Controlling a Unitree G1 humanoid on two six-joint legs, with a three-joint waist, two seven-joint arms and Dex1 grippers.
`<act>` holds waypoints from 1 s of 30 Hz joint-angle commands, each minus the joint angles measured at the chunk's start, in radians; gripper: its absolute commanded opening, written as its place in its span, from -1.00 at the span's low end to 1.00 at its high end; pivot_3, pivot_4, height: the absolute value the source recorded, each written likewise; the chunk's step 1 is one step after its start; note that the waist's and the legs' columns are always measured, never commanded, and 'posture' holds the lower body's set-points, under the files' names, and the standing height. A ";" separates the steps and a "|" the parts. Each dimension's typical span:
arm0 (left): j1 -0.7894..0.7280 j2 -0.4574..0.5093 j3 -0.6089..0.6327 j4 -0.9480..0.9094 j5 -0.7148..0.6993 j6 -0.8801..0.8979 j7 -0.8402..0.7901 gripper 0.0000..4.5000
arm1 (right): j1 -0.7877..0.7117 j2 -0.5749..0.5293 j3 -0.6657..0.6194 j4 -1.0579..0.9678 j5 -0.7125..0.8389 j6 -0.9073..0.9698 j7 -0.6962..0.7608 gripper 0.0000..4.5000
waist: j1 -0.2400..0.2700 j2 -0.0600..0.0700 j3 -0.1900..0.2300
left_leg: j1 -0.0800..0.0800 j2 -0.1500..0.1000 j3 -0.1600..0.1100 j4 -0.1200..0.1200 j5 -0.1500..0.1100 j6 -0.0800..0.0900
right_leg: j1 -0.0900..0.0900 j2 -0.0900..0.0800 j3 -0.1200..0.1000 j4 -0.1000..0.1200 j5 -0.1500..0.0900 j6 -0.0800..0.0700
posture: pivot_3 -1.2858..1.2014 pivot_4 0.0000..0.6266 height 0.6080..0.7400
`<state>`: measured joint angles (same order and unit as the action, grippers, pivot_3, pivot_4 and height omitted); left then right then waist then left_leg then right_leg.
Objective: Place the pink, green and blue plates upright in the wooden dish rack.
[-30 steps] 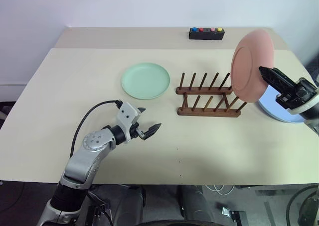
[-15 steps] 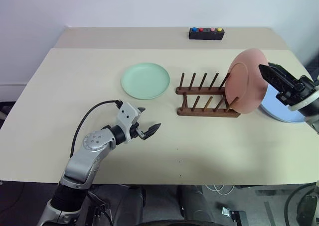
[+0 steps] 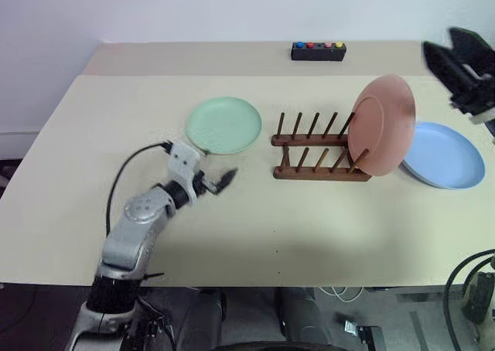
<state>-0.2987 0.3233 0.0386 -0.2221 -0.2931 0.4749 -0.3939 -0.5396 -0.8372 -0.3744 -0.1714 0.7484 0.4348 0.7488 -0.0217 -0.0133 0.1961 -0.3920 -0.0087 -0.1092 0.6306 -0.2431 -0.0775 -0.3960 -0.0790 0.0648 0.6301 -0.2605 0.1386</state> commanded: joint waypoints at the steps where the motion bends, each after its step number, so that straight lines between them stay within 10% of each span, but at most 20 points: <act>1: -0.050 -0.029 0.104 0.040 -0.016 -0.006 0.094 1.00 | 0.008 -0.016 0.125 -0.077 -0.128 -0.073 0.058 0.54 | 0.003 0.000 0.000 | 0.000 0.000 0.000 0.000 0.000 0.000 | 0.000 0.000 0.000 0.000 0.000 0.000 | 0.03 -0.52 0.91; 8: -0.302 -0.057 0.224 0.320 -0.018 0.127 0.271 1.00 | 0.042 0.051 0.388 -0.122 -0.355 -0.211 0.120 0.54 | 0.008 -0.002 0.001 | -0.001 -0.001 -0.001 0.001 0.000 0.000 | 0.000 0.000 -0.001 0.000 0.000 0.001 | 0.03 -0.52 0.91; 23: -0.752 -0.065 0.151 1.018 0.096 0.105 0.303 1.00 | 0.088 0.155 0.482 -0.174 -0.467 -0.251 0.127 0.54 | 0.004 -0.003 0.001 | -0.002 -0.002 -0.002 0.000 0.000 -0.001 | -0.001 -0.001 -0.002 0.000 0.000 0.001 | 0.03 -0.52 0.91; 30: -0.788 -0.079 0.152 1.093 0.099 0.055 0.306 -0.31 | 0.112 0.151 0.469 -0.180 -0.485 -0.252 0.110 0.56 | 0.004 -0.003 0.001 | -0.002 -0.002 -0.002 0.000 0.001 -0.001 | -0.001 -0.001 -0.002 0.000 0.000 0.001 | 0.03 -0.52 0.91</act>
<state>-1.0535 0.2388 0.1797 0.8850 -0.2031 0.5596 -0.0959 -0.4277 -0.6852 0.1273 -0.3098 0.2640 0.1914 0.8683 -0.0177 -0.0160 0.1972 -0.3942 -0.0105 -0.1112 0.6303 -0.2425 -0.0786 -0.3975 -0.0799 0.0631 0.6307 -0.2602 0.1395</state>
